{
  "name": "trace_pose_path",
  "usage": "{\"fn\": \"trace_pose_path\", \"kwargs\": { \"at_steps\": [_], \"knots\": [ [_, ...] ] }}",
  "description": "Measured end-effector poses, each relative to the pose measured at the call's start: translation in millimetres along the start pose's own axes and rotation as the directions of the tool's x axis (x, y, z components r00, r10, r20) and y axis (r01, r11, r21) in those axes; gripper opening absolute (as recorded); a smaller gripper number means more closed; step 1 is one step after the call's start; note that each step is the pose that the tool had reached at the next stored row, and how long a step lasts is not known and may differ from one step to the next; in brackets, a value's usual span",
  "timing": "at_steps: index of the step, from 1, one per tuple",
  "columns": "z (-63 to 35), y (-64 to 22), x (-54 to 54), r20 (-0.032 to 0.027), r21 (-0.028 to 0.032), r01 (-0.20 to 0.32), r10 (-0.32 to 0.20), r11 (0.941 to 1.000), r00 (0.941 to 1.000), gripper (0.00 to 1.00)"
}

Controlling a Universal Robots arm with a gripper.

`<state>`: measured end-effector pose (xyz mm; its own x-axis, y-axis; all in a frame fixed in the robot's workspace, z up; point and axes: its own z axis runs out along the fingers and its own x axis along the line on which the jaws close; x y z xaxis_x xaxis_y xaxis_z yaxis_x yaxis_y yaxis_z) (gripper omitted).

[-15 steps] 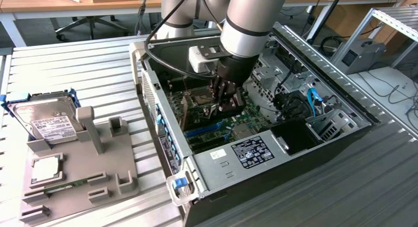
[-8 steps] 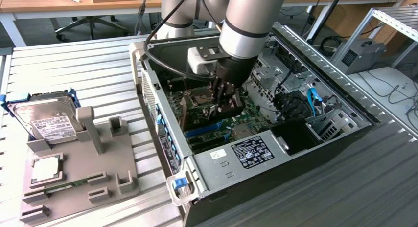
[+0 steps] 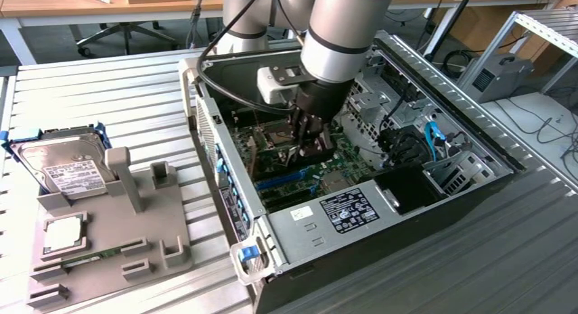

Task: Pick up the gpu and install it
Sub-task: 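Insert the gpu into the slot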

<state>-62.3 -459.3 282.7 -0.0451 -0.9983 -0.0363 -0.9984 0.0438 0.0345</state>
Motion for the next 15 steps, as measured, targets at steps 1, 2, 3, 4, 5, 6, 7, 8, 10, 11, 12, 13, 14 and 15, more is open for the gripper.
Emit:
{"fn": "trace_pose_path", "kwargs": {
  "at_steps": [1, 2, 3, 4, 5, 6, 7, 8, 10, 11, 12, 13, 14, 15],
  "knots": [
    [0.1, 0.5, 0.0, 0.0, 0.0, 0.0, 0.0, 1.0, 1.0, 0.26],
    [0.2, 0.7, 0.1, 0.0, 0.0, 0.0, 0.0, 1.0, 1.0, 0.26],
    [0.4, 1.1, 0.1, 0.0, 0.0, 0.0, 0.0, 1.0, 1.0, 0.26],
    [0.5, 1.3, 0.1, 0.0, 0.0, 0.0, 0.0, 1.0, 1.0, 0.26],
    [0.8, 1.8, 0.1, 0.0002, 0.0001, 0.0, 0.0, 1.0, 1.0, 0.26],
    [1.0, 2.3, 0.2, 0.0001, 0.0001, 0.0, 0.0, 1.0, 1.0, 0.26],
    [1.3, 2.8, 0.2, 0.0002, 0.0, 0.0, 0.0, 1.0, 1.0, 0.26],
    [1.5, 3.2, 0.2, 0.0002, 0.0001, 0.0, 0.0, 1.0, 1.0, 0.26],
    [2.2, 4.1, 0.3, 0.0001, 0.0, 0.0, 0.0, 1.0, 1.0, 0.26],
    [2.5, 4.6, 0.3, 0.0001, 0.0, 0.0, 0.0, 1.0, 1.0, 0.26],
    [2.9, 5.2, 0.4, 0.0, 0.0, 0.0, 0.0, 1.0, 1.0, 0.26],
    [3.4, 5.9, 0.4, 0.0001, 0.0, 0.0, 0.0, 1.0, 1.0, 0.26],
    [3.8, 6.8, 0.5, 0.0, 0.0, 0.0, 0.0, 1.0, 1.0, 0.26],
    [4.2, 7.7, 0.5, 0.0001, 0.0, 0.0, 0.0, 1.0, 1.0, 0.26]
  ]
}}
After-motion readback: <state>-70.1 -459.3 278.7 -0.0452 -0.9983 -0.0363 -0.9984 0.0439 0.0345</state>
